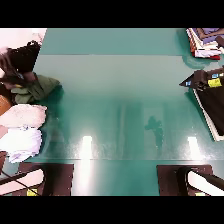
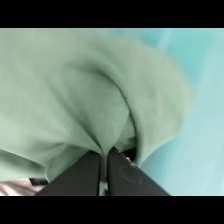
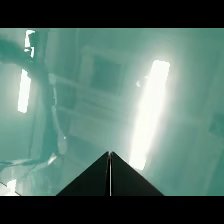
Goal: Fold the shirts.
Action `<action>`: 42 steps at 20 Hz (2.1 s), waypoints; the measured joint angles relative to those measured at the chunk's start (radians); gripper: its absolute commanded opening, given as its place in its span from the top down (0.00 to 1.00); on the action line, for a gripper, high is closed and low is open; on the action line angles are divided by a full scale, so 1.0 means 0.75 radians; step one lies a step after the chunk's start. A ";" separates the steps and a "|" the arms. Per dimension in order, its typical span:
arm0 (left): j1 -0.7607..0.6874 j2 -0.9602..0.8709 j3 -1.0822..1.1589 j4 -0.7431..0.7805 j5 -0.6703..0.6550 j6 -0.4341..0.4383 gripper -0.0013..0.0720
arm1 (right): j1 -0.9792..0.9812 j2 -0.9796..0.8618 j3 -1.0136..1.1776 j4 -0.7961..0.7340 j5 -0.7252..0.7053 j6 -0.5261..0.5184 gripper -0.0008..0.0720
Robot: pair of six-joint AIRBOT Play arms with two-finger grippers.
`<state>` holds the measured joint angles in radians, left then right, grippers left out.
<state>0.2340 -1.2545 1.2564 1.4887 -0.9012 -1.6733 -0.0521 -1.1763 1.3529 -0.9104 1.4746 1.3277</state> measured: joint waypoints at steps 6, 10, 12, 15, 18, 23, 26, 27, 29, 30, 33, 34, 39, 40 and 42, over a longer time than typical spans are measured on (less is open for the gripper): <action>-0.171 0.365 0.353 -0.017 -0.135 0.061 0.96 | 0.000 0.000 0.328 0.004 -0.057 0.000 0.97; -0.449 0.476 0.449 -0.011 -0.222 0.040 0.96 | 0.000 0.000 0.526 0.004 -0.087 -0.001 0.97; -0.610 0.464 0.435 -0.008 -0.263 -0.003 0.95 | 0.000 0.000 0.593 0.004 -0.087 -0.001 0.97; -0.873 0.369 0.358 -0.020 -0.294 -0.058 0.95 | 0.000 0.001 0.645 0.003 -0.076 -0.001 0.97; -1.117 0.214 0.275 -0.073 -0.250 -0.081 0.12 | 0.000 0.001 0.665 0.002 -0.056 -0.002 0.97; -1.328 -0.034 0.231 -0.114 -0.150 -0.062 0.10 | 0.000 0.001 0.674 0.001 -0.009 -0.002 0.97; -1.211 -0.079 0.277 -0.021 -0.193 -0.041 0.10 | 0.000 0.002 0.675 -0.001 0.018 -0.002 0.97; -1.133 -0.091 0.288 0.001 -0.220 -0.039 0.10 | 0.000 0.002 0.675 -0.001 0.024 -0.002 0.97; -0.956 -0.104 0.288 0.025 -0.237 -0.035 0.10 | 0.000 0.002 0.675 -0.001 0.030 -0.002 0.97; -0.868 -0.115 0.270 0.016 -0.247 -0.033 0.10 | 0.000 0.002 0.675 -0.001 0.032 -0.002 0.97; -0.626 -0.169 0.172 -0.082 -0.246 0.015 0.33 | 0.000 0.002 0.675 -0.001 0.035 -0.002 0.97; -0.567 -0.199 0.138 -0.126 -0.245 0.039 0.33 | 0.001 0.002 0.675 -0.001 0.036 -0.002 0.97; -0.427 -0.371 0.064 -0.303 -0.168 0.121 0.33 | 0.001 0.002 0.675 -0.002 0.038 -0.002 0.97; -0.418 -0.399 0.058 -0.340 -0.144 0.135 0.33 | 0.001 0.002 0.675 -0.002 0.038 -0.001 0.97; -0.403 -0.454 0.051 -0.425 -0.107 0.176 0.33 | 0.001 0.001 0.674 -0.002 0.038 -0.001 0.97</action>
<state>-0.0685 -1.5951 1.2949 1.1698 -0.9813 -1.5414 -0.0517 -1.1755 1.8584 -0.9115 1.5032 1.3270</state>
